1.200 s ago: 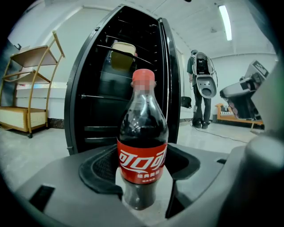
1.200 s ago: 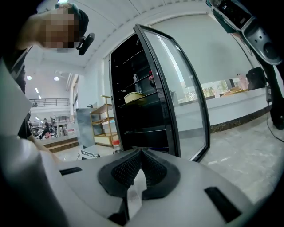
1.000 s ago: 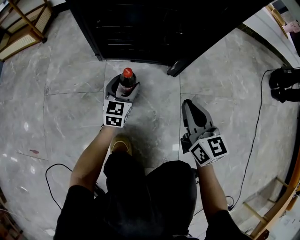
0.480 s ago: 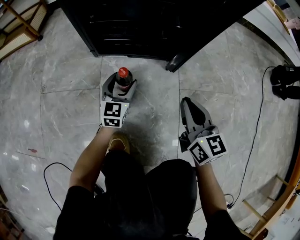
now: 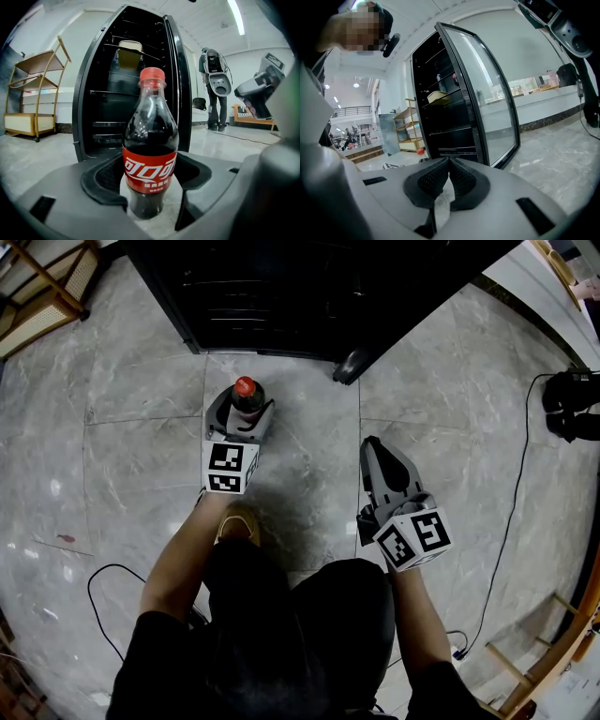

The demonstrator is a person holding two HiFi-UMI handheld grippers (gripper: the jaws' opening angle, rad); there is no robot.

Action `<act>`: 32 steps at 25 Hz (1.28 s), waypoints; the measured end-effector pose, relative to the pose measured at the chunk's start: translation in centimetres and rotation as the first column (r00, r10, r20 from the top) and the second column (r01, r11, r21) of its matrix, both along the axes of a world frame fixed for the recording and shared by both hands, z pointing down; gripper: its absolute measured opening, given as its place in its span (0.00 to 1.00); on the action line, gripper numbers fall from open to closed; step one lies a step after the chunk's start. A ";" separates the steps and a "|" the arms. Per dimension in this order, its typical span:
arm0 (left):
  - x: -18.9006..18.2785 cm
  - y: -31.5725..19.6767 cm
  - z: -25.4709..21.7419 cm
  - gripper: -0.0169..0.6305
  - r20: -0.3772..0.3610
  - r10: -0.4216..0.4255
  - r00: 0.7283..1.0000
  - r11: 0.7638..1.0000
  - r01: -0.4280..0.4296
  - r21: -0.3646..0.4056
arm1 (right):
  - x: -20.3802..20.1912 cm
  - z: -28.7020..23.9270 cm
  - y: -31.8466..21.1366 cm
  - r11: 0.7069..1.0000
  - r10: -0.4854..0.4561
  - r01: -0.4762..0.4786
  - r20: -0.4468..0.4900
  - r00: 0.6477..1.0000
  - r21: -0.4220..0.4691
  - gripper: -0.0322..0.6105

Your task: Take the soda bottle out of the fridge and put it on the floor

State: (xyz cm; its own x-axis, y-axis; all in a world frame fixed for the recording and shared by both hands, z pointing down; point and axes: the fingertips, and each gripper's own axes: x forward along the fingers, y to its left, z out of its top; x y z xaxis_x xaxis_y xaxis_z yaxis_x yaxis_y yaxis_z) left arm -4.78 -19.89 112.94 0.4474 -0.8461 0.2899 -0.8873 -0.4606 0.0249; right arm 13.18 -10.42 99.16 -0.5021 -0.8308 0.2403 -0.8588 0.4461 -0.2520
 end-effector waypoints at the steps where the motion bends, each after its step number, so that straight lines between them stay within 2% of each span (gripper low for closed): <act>1: 0.1 0.0 0.0 0.51 0.002 0.000 1.000 1.000 0.000 0.001 | 0.1 -0.1 0.0 1.000 0.003 -0.003 0.001 1.000 0.000 0.09; 4: 0.4 0.1 -0.3 0.60 0.001 0.004 1.000 1.000 -0.004 0.010 | 0.3 -0.2 -0.1 1.000 0.008 -0.008 0.005 1.000 0.000 0.09; 8: 0.4 0.2 -0.8 0.65 -0.014 -0.004 1.000 1.000 0.004 0.005 | 0.2 -0.4 -0.2 1.000 0.007 -0.007 0.009 1.000 0.004 0.09; 15: -0.7 1.9 -4.0 0.65 -0.062 -0.018 0.998 1.000 0.017 -0.018 | 1.0 -2.1 -0.7 1.000 0.020 -0.019 -0.018 1.000 0.023 0.09; 19: -1.3 2.4 -7.4 0.65 -0.097 -0.022 0.995 0.999 0.019 -0.034 | 1.1 -4.7 -1.4 0.999 0.038 -0.038 -0.020 0.999 0.026 0.09; 25: -0.7 2.4 -17.0 0.65 -0.078 0.020 0.997 0.998 -0.025 -0.062 | -0.3 -13.6 -2.4 0.999 0.036 -0.036 -0.020 0.999 -0.003 0.09; 32: -0.2 3.0 -35.2 0.65 -0.061 0.071 0.996 0.995 -0.075 -0.067 | -3.3 -30.2 -2.9 1.000 0.009 -0.010 -0.021 1.000 -0.030 0.09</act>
